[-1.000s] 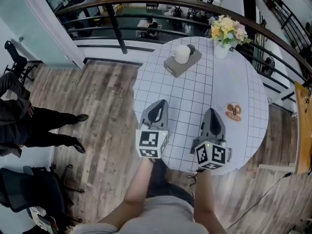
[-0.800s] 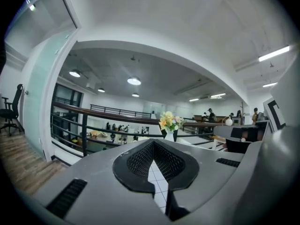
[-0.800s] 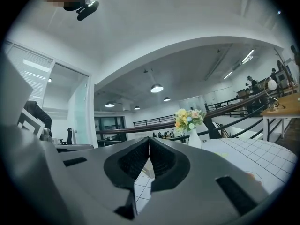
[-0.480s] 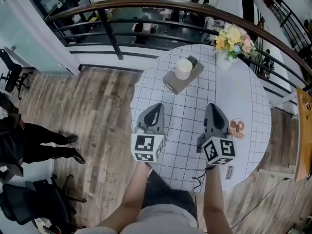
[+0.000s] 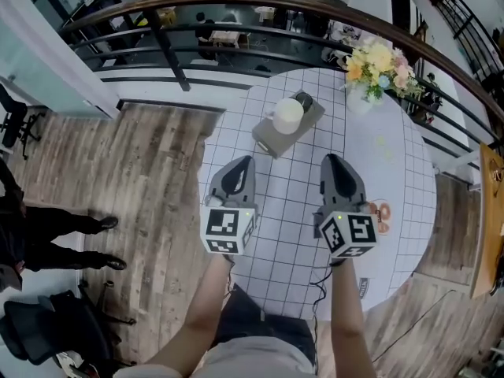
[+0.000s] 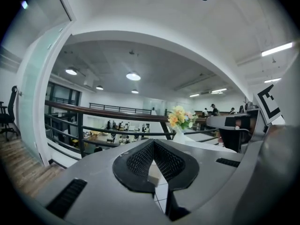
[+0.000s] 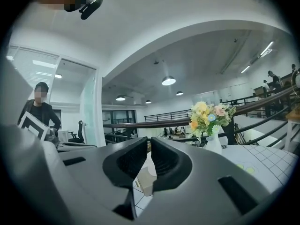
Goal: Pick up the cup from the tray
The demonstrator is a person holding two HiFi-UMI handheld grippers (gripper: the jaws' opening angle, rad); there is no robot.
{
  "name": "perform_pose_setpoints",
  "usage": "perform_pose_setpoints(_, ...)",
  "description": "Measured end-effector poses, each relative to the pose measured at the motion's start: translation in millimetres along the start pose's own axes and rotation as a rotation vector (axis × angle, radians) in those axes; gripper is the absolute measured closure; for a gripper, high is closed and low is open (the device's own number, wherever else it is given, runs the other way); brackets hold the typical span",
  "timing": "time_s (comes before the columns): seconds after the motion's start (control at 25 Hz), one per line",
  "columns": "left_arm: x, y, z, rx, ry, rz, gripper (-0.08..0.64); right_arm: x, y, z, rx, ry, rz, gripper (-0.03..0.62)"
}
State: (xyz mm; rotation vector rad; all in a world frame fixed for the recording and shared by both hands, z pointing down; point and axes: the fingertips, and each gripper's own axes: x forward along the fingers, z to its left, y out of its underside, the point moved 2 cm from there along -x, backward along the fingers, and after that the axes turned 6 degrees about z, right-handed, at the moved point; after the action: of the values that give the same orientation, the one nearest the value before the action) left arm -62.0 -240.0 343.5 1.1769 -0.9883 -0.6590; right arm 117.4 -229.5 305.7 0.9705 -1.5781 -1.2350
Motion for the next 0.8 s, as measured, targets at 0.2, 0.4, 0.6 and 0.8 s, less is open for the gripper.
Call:
perform_pose_setpoints(0.2, 20, -2, 5, -0.005, -0.033, 0.001, 0.554, 29, 8, -12, 0.010, -0.022, 0.021, 0.583)
perform_pose_setpoints(0.4, 43, 11, 12, -0.017, -0.049, 0.031, 0.554, 59, 25, -20, 0.007, -0.045, 0.057, 0.581)
perform_pose_setpoints(0.6, 66, 18, 20, -0.014, -0.061, 0.044, 0.553, 93, 46, -26, -0.001, -0.087, 0.103, 0.482)
perform_pose_setpoints(0.8, 85, 24, 27, -0.011, -0.068, 0.060, 0.554, 127, 66, -22, -0.044, -0.147, 0.151, 0.405)
